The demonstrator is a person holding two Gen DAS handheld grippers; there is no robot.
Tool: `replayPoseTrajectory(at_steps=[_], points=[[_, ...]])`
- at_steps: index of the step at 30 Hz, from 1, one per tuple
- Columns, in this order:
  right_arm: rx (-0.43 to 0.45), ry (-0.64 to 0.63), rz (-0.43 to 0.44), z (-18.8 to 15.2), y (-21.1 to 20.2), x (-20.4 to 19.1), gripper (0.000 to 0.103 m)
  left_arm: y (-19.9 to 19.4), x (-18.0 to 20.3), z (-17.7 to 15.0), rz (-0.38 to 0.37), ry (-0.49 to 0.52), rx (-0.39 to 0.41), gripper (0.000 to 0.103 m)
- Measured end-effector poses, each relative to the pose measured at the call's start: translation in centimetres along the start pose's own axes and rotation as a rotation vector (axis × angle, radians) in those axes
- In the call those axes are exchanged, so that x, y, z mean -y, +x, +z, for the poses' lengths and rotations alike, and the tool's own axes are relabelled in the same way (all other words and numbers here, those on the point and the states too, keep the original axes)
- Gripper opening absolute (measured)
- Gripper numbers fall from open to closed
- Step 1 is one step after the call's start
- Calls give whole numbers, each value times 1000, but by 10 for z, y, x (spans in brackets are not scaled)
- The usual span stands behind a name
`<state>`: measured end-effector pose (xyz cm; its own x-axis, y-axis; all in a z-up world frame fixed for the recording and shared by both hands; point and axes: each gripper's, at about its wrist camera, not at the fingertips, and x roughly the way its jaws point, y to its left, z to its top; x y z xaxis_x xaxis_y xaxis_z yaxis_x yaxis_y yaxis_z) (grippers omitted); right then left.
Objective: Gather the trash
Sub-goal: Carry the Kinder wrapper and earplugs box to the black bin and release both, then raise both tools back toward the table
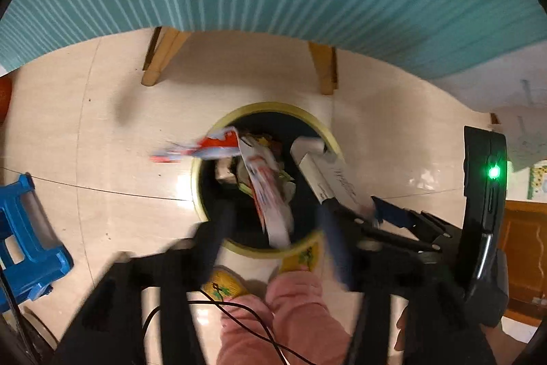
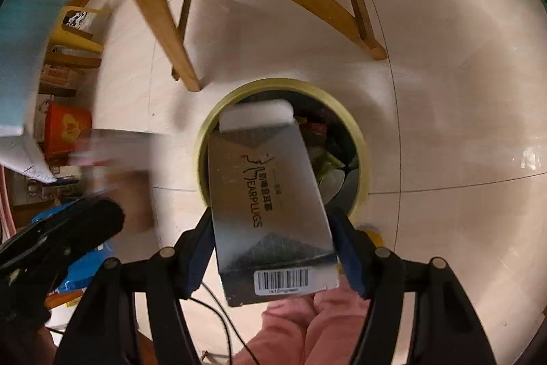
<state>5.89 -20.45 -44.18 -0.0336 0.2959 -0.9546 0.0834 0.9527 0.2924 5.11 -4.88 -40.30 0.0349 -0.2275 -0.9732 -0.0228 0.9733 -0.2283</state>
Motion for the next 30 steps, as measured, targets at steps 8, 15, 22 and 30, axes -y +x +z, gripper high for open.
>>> replayPoseTrajectory(at_steps=[8, 15, 22, 30], points=[[23, -36, -23, 6, 8, 8, 72, 1, -4, -6, 38, -20, 6, 82], [47, -59, -28, 1, -10, 0, 72, -30, -3, -9, 50, -41, 66, 82], [111, -73, -29, -7, -51, -10, 72, -86, 3, -14, 74, -51, 155, 86], [189, -100, -21, -27, -125, -37, 72, -177, 10, -28, 73, -24, 229, 96]])
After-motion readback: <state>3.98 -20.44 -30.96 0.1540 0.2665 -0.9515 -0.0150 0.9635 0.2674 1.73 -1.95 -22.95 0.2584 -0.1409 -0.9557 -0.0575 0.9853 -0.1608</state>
